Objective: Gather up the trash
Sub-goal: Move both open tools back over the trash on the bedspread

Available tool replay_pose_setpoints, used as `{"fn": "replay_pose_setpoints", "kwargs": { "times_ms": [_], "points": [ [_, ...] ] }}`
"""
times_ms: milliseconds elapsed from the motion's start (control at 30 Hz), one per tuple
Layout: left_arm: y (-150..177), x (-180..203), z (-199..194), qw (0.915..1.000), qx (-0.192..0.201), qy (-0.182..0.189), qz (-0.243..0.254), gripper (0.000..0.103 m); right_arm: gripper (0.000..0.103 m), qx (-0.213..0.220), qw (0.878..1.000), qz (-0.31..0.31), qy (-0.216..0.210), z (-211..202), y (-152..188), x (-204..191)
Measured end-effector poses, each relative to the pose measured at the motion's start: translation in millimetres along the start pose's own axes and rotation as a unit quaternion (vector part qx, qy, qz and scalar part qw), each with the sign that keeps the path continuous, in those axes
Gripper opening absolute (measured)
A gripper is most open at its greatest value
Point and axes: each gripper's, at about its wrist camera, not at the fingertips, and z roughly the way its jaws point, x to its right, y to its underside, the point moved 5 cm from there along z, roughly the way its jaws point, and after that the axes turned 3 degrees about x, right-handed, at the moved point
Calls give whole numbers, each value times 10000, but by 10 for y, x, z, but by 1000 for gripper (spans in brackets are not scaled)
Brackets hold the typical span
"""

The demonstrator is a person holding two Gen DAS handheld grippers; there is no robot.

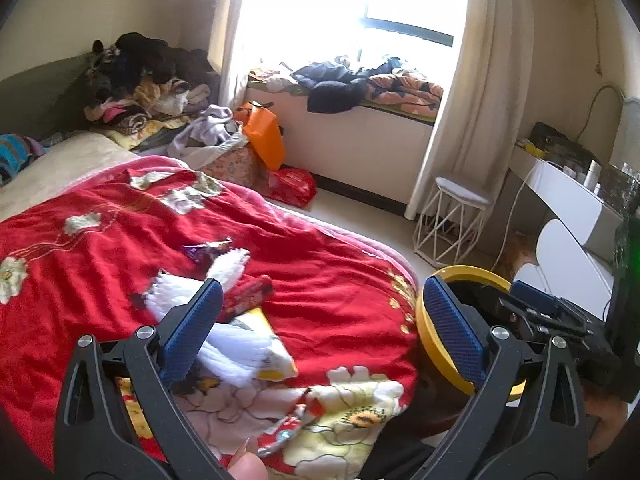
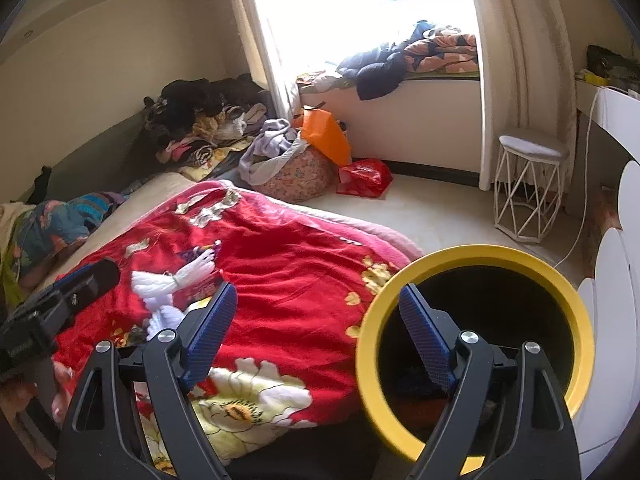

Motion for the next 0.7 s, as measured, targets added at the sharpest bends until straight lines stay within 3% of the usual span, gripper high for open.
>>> {"fn": "replay_pose_setpoints", "kwargs": {
  "times_ms": [700],
  "points": [
    [-32, -705, -169, 9980, 187, -521, -291, 92, 81, -312, 9969, -592, -421, 91, 252, -788]
  ]
}}
